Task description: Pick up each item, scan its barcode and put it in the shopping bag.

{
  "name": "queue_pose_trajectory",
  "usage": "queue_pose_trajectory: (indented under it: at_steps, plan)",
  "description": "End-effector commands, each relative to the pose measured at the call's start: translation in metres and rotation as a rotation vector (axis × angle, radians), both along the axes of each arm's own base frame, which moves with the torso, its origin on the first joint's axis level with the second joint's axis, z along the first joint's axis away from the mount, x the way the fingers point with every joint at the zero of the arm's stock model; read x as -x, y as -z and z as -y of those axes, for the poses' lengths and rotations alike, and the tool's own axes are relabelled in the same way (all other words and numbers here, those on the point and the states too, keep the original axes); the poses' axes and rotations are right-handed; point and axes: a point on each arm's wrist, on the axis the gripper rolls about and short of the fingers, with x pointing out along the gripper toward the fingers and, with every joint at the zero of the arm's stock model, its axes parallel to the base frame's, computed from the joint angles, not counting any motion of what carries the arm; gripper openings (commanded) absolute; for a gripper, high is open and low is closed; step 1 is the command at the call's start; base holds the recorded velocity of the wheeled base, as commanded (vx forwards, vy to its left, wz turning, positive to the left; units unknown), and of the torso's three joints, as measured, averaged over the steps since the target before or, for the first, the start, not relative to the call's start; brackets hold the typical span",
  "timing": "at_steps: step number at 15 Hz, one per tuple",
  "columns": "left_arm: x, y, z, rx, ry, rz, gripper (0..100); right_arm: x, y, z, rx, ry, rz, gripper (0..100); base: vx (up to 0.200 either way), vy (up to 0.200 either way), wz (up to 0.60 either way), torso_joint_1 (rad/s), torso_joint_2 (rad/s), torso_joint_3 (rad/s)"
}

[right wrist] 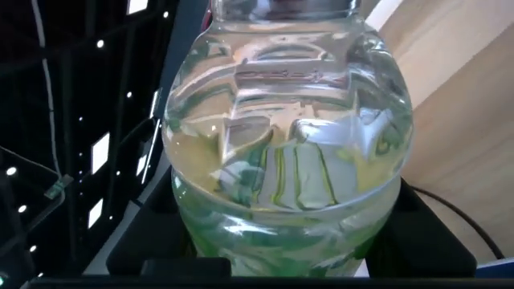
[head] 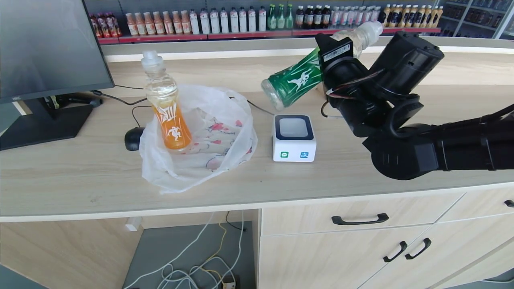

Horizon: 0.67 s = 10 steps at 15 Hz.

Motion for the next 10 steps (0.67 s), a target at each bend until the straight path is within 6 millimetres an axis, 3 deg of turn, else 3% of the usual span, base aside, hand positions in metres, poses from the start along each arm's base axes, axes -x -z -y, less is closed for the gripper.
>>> queue_pose_trajectory:
  at_steps: [1, 7, 10]
  plan:
    - [0.000, 0.000, 0.000, 0.001, 0.000, 0.000, 100, -0.004, 0.011, 0.005, -0.014, 0.004, -0.039, 0, 0.000, 0.000, 0.00, 0.000, 0.00, 0.000]
    - [0.000, 0.000, 0.000, 0.001, 0.000, 0.000, 100, -0.011, 0.031, 0.007, -0.026, -0.005, -0.098, 0, 0.000, 0.000, 0.00, 0.000, 0.00, 0.000]
    - [0.000, 0.000, 0.000, 0.001, 0.000, 0.000, 100, -0.021, 0.042, 0.019, -0.013, 0.034, -0.127, 0, 0.000, 0.000, 0.00, 0.000, 0.00, 0.000]
